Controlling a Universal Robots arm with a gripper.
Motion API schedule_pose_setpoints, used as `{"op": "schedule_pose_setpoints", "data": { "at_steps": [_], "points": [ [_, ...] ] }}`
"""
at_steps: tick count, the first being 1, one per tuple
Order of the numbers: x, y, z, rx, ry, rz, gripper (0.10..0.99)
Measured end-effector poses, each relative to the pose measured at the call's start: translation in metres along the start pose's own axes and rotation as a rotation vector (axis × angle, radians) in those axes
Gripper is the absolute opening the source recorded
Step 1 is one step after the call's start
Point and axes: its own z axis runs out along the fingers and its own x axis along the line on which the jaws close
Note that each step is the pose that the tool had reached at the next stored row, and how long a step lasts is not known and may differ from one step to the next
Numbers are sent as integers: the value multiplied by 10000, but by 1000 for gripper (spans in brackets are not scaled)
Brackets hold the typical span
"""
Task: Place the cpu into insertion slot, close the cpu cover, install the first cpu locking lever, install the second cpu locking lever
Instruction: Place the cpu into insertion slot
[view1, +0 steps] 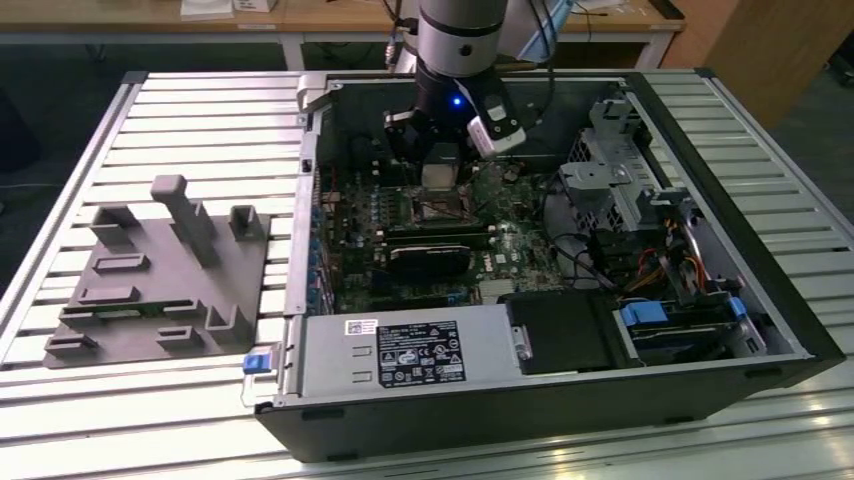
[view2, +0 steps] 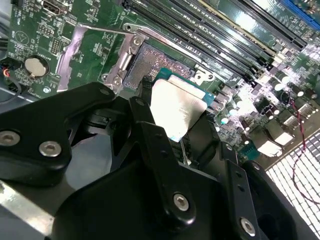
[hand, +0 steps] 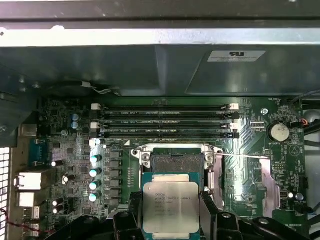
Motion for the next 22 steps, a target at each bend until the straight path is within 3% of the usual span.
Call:
{"op": "schedule_pose_setpoints", "data": {
  "at_steps": [6, 22],
  "points": [
    [0, 0, 1, 0, -8, 96, 537],
    [-1, -2, 20, -6, -238, 2693, 537]
  ]
}}
